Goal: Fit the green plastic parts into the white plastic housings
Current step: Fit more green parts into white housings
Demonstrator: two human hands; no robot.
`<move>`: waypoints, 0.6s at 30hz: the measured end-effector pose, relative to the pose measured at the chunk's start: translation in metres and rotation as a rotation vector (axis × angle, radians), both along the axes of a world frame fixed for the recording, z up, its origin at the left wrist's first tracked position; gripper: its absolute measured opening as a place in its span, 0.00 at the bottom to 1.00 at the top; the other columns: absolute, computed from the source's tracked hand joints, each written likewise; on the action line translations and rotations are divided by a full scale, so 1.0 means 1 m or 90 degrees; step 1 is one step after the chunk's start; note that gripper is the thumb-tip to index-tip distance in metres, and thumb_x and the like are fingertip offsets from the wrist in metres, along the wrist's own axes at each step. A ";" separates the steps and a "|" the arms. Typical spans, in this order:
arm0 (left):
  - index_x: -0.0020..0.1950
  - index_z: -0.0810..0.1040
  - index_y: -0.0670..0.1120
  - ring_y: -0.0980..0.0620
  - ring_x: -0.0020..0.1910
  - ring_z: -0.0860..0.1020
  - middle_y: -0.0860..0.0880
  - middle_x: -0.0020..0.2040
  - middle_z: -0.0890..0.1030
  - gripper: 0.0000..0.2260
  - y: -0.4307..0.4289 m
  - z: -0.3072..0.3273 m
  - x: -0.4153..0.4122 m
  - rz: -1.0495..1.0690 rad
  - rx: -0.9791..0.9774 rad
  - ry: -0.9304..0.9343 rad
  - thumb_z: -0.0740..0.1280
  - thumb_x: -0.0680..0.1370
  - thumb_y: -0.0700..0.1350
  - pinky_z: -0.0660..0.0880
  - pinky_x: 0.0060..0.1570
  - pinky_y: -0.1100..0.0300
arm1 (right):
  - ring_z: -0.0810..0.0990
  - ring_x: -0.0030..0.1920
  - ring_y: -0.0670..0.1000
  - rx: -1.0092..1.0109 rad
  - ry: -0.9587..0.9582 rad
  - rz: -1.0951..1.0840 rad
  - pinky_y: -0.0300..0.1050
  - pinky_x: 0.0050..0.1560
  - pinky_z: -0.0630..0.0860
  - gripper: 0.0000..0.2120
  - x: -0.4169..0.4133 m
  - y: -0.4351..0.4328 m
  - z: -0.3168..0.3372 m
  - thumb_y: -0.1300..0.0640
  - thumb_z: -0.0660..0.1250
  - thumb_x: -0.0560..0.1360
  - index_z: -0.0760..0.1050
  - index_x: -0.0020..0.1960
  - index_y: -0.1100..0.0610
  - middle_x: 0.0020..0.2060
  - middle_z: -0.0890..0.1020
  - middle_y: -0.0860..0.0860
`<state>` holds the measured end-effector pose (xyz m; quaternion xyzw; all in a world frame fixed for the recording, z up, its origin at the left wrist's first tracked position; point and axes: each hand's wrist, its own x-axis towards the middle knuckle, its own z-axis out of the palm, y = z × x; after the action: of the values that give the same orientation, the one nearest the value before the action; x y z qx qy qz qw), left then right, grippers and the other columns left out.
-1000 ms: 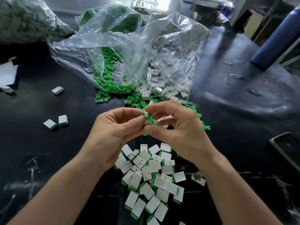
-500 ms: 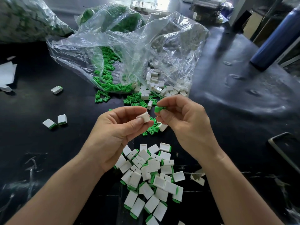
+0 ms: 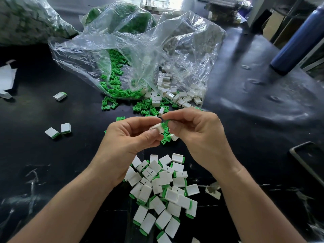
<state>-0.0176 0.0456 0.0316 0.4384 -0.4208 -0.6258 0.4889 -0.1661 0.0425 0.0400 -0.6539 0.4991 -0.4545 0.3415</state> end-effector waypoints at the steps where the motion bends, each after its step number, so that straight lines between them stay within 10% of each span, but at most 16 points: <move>1: 0.41 0.83 0.44 0.52 0.34 0.82 0.45 0.35 0.84 0.10 0.000 0.000 0.000 -0.002 0.001 0.008 0.69 0.61 0.39 0.78 0.34 0.65 | 0.81 0.41 0.43 0.001 0.008 -0.004 0.38 0.47 0.77 0.08 0.000 0.000 0.000 0.66 0.69 0.71 0.82 0.47 0.56 0.40 0.83 0.47; 18: 0.38 0.81 0.44 0.54 0.28 0.79 0.47 0.29 0.81 0.09 0.001 0.001 0.001 0.003 -0.030 -0.097 0.71 0.60 0.44 0.76 0.27 0.64 | 0.79 0.34 0.39 0.011 0.007 -0.006 0.31 0.39 0.75 0.07 0.005 0.001 -0.005 0.67 0.71 0.70 0.83 0.44 0.57 0.33 0.80 0.42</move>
<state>-0.0163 0.0469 0.0323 0.4743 -0.4706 -0.5791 0.4672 -0.1616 0.0432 0.0349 -0.6511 0.5080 -0.4480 0.3425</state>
